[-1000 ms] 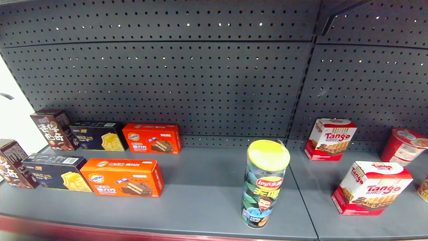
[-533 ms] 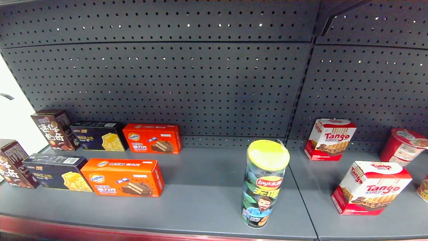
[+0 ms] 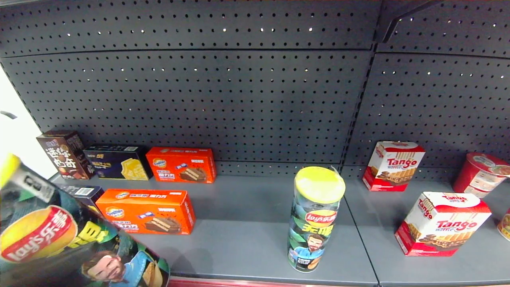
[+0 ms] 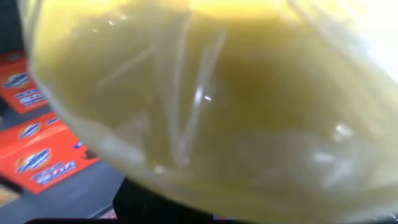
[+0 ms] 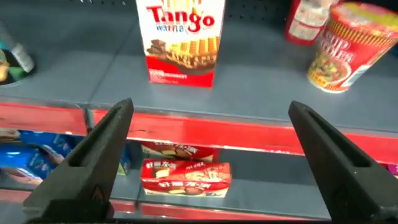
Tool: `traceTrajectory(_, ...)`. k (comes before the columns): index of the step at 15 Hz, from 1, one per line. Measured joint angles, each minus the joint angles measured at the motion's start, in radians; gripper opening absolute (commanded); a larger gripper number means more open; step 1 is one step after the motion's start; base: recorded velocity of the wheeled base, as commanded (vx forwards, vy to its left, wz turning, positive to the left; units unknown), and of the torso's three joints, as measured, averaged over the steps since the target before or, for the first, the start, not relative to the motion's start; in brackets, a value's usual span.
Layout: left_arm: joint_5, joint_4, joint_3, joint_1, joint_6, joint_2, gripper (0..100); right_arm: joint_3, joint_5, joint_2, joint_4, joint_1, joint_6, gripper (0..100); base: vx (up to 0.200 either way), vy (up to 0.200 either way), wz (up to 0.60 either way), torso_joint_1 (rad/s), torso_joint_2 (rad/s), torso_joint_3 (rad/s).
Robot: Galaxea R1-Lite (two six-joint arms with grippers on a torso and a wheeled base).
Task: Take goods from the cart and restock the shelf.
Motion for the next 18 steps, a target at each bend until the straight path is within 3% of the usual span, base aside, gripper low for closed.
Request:
traceTrajectory(3,-0.016,-0.056,-0.015,-0.009,0.004,0.115,0,0.123,-0.066,-0.003,-0.225,0.0,-0.03,100,0.0,0.0,0.0,0.0,0.0,0.0)
traceTrajectory(8,-0.018,-0.179,-0.06,0.01,0.077,0.32,0,0.173,-0.083,-0.003,-0.243,0.0,-0.043,100,0.0,0.0,0.0,0.0,0.0,0.0)
traceTrajectory(14,-0.01,-0.188,-0.236,0.031,0.181,0.544,0,0.176,-0.092,-0.003,-0.242,0.0,-0.048,100,0.0,0.0,0.0,0.0,0.0,0.0)
traceTrajectory(18,0.013,-0.189,-0.351,-0.019,0.195,0.65,0,0.176,-0.092,-0.003,-0.242,0.0,-0.05,100,0.0,0.0,0.0,0.0,0.0,0.0)
